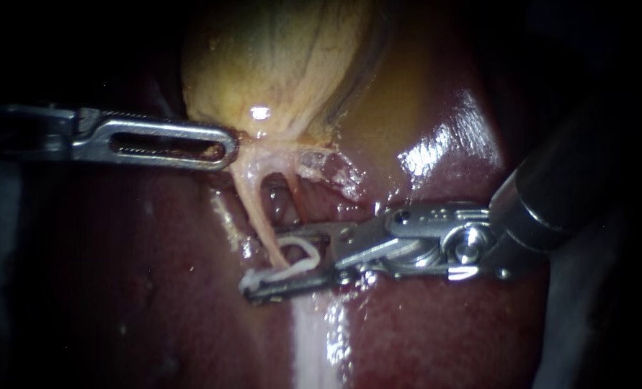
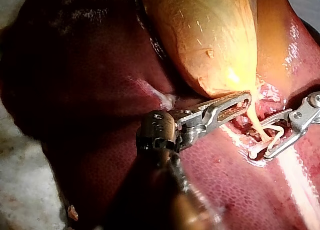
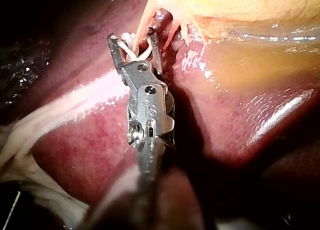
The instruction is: Clipping second clip left tube
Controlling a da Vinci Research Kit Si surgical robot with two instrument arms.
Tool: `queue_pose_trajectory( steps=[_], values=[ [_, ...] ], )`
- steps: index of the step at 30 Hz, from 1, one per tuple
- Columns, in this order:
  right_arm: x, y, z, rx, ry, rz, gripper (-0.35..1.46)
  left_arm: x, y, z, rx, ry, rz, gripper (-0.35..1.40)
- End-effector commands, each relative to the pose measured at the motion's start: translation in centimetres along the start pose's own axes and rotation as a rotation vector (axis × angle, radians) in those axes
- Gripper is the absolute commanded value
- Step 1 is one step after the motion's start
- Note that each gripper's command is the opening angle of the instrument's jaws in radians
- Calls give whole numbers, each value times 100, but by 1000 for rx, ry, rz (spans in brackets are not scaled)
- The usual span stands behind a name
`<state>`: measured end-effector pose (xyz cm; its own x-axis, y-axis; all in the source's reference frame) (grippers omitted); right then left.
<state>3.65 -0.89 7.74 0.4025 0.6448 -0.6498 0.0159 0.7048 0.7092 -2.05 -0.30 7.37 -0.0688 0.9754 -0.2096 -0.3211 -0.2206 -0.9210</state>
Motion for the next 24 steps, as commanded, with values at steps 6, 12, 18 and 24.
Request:
queue_pose_trajectory(
  steps=[6,12,18,24],
  values=[
    [1,-3,5,0,0,-1,48,0,0,1,0,0,0,-35],
    [2,-8,12,0,-1,-9,48,0,0,1,0,0,0,-35],
    [0,-16,23,10,-4,-9,48,0,0,1,0,0,0,-35],
    [1,-22,29,17,-6,-6,48,0,0,1,0,0,0,-35]
  ],
)
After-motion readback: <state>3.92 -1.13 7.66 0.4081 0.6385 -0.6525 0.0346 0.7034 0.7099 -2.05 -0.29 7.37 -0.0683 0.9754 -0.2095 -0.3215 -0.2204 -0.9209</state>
